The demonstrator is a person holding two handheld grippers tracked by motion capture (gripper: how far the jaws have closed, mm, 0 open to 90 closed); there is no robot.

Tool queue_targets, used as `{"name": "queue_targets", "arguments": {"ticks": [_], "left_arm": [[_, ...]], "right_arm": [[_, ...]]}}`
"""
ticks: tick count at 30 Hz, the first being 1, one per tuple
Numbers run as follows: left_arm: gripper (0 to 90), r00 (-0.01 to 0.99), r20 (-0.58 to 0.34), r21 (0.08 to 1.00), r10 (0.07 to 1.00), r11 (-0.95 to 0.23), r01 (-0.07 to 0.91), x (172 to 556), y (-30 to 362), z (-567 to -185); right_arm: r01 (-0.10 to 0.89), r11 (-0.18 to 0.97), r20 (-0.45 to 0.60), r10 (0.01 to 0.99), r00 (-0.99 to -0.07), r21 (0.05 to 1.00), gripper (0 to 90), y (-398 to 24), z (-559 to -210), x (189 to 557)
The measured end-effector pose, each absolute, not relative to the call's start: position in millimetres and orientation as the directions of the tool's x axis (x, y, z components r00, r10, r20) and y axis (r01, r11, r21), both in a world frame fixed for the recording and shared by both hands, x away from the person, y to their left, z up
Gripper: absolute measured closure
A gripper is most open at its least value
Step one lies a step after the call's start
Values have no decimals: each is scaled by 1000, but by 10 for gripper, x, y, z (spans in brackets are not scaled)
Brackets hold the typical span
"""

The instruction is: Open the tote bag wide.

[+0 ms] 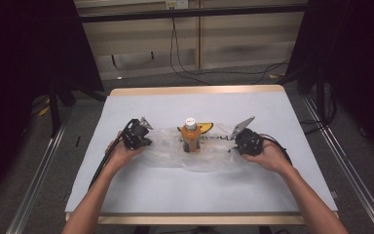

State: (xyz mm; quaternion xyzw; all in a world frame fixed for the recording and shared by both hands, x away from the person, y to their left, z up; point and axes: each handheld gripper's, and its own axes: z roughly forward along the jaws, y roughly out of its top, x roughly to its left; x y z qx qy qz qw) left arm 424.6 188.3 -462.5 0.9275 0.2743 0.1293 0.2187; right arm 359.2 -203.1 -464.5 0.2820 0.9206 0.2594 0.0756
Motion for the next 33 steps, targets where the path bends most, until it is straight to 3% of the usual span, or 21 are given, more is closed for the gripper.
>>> {"name": "queue_targets", "arguments": {"ticks": [2, 5, 9, 18, 20, 25, 28, 33], "left_arm": [[900, 816, 118, 471, 566, -755, 456, 4229, 1957, -4615], [900, 802, 47, 526, 595, -697, 486, 4171, 2046, -4638], [900, 824, -13, 589, 566, -662, 464, 4033, 2064, -4600], [900, 901, 32, 685, 434, -666, 296, 3644, 1774, -4136], [900, 926, 40, 660, 376, -706, 258, 3622, 1605, -4122], [900, 925, 35, 640, 379, -719, 271, 3817, 1252, -4287], [900, 913, -13, 619, 409, -713, 328, 3952, 1165, -4424], [900, 931, -31, 572, 364, -757, 316, 3864, 1159, -4657]], "right_arm": [[479, 708, -5, 563, -827, 518, 900, -2094, -4641, 3536], [487, 700, -2, 572, -820, 523, 900, -2145, -4644, 3486], [508, 675, 27, 588, -809, 535, 900, -2071, -4633, 3548], [434, 639, 36, 537, -843, 636, 900, -1678, -4349, 3794], [431, 645, 40, 527, -849, 631, 900, -1575, -4301, 3850], [442, 669, 59, 513, -856, 598, 900, -1374, -4283, 4031], [469, 679, 85, 517, -852, 565, 900, -1291, -4358, 4145], [512, 691, 111, 537, -836, 510, 900, -1207, -4555, 4341]]}}
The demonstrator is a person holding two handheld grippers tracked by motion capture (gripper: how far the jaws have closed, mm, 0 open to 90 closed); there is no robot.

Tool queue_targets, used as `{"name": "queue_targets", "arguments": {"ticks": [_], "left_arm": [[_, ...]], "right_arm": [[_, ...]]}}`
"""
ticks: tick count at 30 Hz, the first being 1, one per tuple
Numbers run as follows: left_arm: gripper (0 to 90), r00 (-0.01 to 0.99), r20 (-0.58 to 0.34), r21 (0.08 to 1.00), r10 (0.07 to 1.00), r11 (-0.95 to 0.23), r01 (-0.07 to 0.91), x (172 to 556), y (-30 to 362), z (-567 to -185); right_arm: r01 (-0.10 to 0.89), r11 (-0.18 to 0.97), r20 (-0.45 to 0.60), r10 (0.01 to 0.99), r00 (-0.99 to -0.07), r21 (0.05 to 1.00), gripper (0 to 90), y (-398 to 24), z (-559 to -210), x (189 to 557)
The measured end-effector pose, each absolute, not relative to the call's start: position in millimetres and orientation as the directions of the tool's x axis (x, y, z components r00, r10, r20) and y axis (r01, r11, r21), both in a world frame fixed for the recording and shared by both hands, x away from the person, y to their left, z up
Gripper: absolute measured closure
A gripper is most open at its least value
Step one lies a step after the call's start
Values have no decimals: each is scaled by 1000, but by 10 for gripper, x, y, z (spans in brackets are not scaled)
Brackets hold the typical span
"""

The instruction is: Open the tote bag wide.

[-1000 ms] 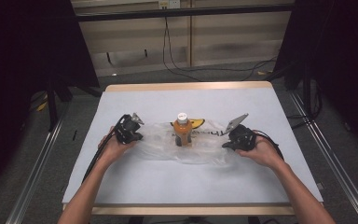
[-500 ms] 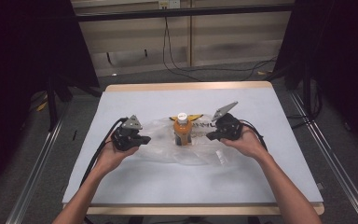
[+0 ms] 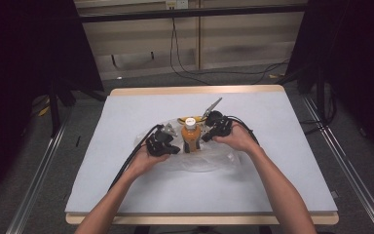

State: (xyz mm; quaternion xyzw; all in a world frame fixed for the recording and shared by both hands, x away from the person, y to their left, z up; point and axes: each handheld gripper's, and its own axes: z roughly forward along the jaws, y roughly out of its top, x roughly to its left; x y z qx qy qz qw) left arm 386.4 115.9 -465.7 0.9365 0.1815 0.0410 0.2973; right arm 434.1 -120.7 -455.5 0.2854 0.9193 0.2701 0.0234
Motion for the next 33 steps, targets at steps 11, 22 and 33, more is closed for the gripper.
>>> {"name": "queue_targets", "arguments": {"ticks": [11, 22, 33], "left_arm": [[900, 978, 67, 504, 199, -852, 139, 3197, 943, -4596], [900, 997, 57, 469, 44, -883, 12, 2722, 768, -4558], [900, 999, 44, 482, 4, -876, -18, 2506, 772, -4558]], "right_arm": [[553, 689, 119, 571, -812, 468, 900, -951, -4641, 4721], [597, 689, 59, 633, -772, 411, 900, -923, -4618, 5091], [636, 683, -51, 695, -717, 359, 900, -932, -4601, 5390]]}}
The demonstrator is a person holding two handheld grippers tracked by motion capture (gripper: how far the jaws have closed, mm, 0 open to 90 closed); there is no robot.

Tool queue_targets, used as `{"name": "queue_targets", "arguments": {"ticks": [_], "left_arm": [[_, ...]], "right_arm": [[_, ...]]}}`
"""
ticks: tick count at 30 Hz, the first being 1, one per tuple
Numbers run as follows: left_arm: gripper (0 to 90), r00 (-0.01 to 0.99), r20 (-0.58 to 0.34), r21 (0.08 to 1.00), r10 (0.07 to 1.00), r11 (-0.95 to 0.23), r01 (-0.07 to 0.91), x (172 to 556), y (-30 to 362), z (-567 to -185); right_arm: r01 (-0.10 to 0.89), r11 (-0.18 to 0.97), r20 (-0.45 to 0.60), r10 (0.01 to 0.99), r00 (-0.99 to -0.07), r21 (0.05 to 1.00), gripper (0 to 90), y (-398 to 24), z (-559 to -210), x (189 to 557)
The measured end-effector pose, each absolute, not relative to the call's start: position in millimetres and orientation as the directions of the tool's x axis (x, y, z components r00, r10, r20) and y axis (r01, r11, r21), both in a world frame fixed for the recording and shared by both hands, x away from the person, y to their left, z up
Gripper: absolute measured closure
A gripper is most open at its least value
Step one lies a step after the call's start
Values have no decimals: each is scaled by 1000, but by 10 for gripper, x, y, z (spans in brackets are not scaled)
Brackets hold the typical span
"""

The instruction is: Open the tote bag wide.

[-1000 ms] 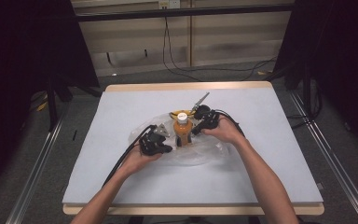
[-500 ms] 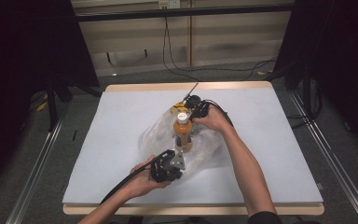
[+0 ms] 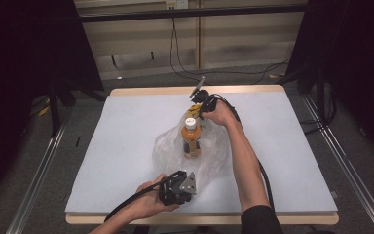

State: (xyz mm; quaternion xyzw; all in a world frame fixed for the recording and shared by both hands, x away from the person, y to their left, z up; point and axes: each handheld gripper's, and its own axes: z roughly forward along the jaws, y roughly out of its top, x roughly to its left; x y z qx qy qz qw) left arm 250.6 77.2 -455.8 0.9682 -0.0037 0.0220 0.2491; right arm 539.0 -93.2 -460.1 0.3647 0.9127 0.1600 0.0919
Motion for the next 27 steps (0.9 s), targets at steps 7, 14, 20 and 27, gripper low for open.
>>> {"name": "queue_targets", "arguments": {"ticks": [7, 14, 20, 27], "left_arm": [[900, 999, 31, 482, -13, -876, -27, 2454, 769, -4555], [900, 999, 39, 483, -18, -875, -34, 2409, 776, -4556], [900, 1000, 21, 496, -14, -868, -23, 2432, 797, -4563], [900, 1000, 1, 553, 18, -833, 15, 2509, 848, -4574]], "right_arm": [[660, 650, -91, 735, -672, 377, 900, -959, -4621, 5456], [668, 637, -141, 756, -640, 384, 900, -928, -4635, 5498], [670, 631, -178, 766, -617, 393, 900, -904, -4649, 5517], [632, 627, -75, 734, -675, 455, 900, -949, -4609, 5386]]}}
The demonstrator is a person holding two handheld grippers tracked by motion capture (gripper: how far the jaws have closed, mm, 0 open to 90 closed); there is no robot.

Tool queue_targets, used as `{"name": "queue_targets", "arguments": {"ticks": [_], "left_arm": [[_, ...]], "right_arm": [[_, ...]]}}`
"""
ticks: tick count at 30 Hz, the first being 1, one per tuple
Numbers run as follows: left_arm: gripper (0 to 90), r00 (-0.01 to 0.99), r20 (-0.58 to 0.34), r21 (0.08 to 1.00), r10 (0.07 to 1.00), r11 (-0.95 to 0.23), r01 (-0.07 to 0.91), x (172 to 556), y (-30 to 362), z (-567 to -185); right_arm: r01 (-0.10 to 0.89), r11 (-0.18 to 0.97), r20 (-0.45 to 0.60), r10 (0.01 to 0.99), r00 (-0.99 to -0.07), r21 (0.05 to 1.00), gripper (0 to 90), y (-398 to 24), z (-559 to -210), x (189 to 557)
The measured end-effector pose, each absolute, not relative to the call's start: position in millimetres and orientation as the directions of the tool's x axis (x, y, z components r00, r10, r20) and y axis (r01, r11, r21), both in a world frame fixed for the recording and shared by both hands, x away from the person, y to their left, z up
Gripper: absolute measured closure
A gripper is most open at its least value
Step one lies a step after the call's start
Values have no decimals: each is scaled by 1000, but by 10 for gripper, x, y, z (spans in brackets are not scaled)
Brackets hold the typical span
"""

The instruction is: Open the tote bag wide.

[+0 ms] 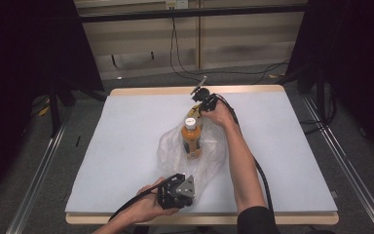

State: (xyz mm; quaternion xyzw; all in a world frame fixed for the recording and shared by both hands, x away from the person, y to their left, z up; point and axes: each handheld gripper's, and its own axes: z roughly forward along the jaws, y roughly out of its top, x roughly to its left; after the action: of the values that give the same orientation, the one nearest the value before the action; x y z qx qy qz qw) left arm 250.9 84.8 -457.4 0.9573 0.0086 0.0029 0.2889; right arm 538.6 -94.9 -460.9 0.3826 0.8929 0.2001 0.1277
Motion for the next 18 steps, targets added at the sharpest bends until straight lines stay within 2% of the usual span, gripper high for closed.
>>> {"name": "queue_targets", "arguments": {"ticks": [3, 4, 6, 8, 14, 18], "left_arm": [[900, 998, -11, 589, 57, -807, 52, 2572, 883, -4551], [900, 998, -39, 589, 49, -805, 62, 2613, 905, -4520], [900, 997, -22, 624, 78, -778, 75, 2656, 949, -4488], [900, 994, -44, 652, 98, -752, 103, 2707, 1001, -4450], [900, 987, -84, 718, 134, -679, 154, 2835, 1098, -4311], [900, 984, -63, 750, 165, -642, 156, 2934, 1146, -4159]], "right_arm": [[613, 597, -5, 719, -696, 517, 900, -968, -4559, 5260], [603, 593, 10, 708, -706, 533, 900, -985, -4546, 5228], [599, 579, 29, 706, -708, 553, 900, -1013, -4514, 5145], [581, 560, 53, 692, -720, 591, 900, -1075, -4469, 5071], [517, 526, 71, 651, -755, 675, 900, -1246, -4280, 4822], [479, 497, 90, 621, -779, 724, 900, -1336, -4143, 4652]]}}
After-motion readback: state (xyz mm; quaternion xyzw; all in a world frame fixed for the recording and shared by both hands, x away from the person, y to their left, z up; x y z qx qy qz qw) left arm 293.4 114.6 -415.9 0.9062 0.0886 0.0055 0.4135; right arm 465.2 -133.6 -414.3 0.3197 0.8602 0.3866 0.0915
